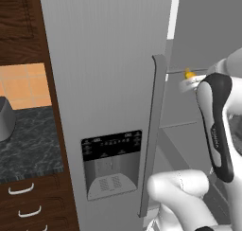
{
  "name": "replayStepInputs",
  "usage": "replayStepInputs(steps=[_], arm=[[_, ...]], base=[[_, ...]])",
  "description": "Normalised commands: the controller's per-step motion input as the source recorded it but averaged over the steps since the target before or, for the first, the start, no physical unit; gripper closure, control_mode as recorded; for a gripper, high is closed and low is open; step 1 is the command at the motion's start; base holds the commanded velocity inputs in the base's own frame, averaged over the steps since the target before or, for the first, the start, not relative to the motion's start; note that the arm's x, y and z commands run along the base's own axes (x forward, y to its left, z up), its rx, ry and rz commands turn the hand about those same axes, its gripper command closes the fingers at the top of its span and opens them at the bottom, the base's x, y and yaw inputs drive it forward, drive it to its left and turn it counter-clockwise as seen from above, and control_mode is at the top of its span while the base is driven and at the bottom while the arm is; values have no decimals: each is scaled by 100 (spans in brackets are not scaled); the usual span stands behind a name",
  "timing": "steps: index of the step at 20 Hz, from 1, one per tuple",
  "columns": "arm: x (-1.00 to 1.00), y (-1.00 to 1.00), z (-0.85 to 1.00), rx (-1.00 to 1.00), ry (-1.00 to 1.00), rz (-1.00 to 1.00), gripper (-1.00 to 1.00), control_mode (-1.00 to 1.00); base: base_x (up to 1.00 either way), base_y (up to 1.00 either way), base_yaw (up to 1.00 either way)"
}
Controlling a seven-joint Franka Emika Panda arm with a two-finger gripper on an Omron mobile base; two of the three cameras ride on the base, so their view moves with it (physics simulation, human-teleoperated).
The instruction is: Place one corn and one fish in each tupperware on the nearby counter, to pack two identical lunches.
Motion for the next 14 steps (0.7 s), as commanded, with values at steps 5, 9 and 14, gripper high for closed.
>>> replayStepInputs(steps=[5,9,14], arm=[[-93,27,-62,0,16,0,100,-100],[-78,28,-46,0,11,0,100,-100],[-38,11,-15,0,1,0,100,100]], base=[[0,0,0],[0,0,0],[-60,40,0]])
